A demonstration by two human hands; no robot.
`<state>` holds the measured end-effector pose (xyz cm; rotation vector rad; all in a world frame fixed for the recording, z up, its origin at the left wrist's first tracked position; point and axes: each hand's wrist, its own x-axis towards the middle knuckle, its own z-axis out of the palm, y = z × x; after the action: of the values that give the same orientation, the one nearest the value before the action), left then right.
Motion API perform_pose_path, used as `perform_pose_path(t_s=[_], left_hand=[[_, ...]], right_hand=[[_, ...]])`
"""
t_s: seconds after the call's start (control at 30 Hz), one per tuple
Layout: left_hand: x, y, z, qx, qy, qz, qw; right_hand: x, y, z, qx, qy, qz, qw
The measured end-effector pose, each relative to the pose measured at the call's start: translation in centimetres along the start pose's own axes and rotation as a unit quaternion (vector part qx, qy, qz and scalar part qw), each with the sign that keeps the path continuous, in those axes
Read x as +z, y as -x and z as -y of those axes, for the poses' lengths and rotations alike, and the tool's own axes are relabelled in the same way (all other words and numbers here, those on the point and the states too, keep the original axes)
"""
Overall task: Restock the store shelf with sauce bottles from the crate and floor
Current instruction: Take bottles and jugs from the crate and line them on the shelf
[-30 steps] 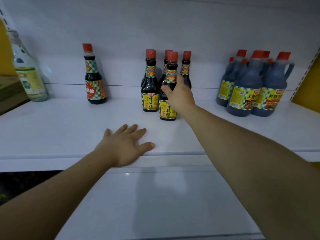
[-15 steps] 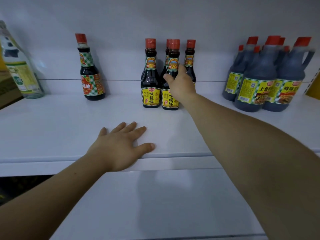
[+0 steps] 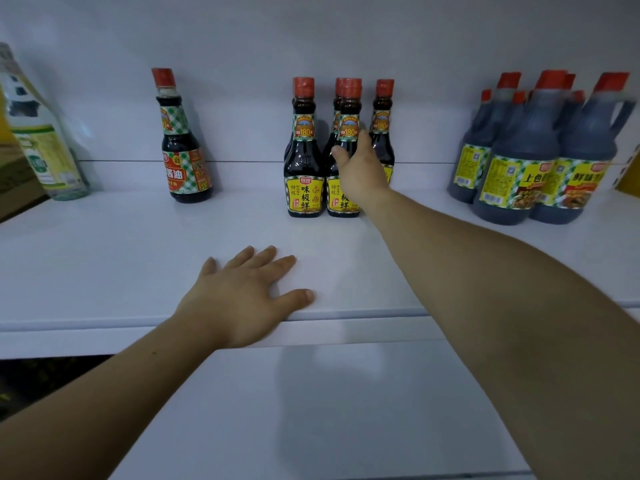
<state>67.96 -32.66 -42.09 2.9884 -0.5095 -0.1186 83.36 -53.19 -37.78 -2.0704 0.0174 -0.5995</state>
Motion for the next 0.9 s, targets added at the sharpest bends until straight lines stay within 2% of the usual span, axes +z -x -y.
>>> perform_pose_path(t_s=[0.17,0.3,0.4,0.53,0.7,0.9], left_hand=[[0.1,-0.2,0.2,0.007,-0.004,-0.005,1.0],[0.1,-0.4,0.5,0.012,0.012,-0.019,1.0],[-0.2,0.0,0.4,0.016,0.029,-0.031,0.999],[-1.7,1.7,-0.4,-0.002,0.005,0.016,1.0],[-3.9,7.1,-0.5,-0.016,0.005,0.003,1.0],[-4.8,14.6,2.2,-0.062,0.021,-0.034,0.997]], right_hand=[[-0.7,0.5,0.8,0.013,0.061,0.009,0.998],[-2.3,2.9,1.8,0.007,0.154,0.063,0.986],[-4.7,6.5,2.7,-0.009,0.251,0.138,0.958],[-7.6,11.4,5.2,0.007,0.333,0.218,0.917],[-8.9,17.1,9.5,-0.021,0.355,0.238,0.904],[-6.7,21.7,13.4,-0.062,0.357,0.275,0.891]])
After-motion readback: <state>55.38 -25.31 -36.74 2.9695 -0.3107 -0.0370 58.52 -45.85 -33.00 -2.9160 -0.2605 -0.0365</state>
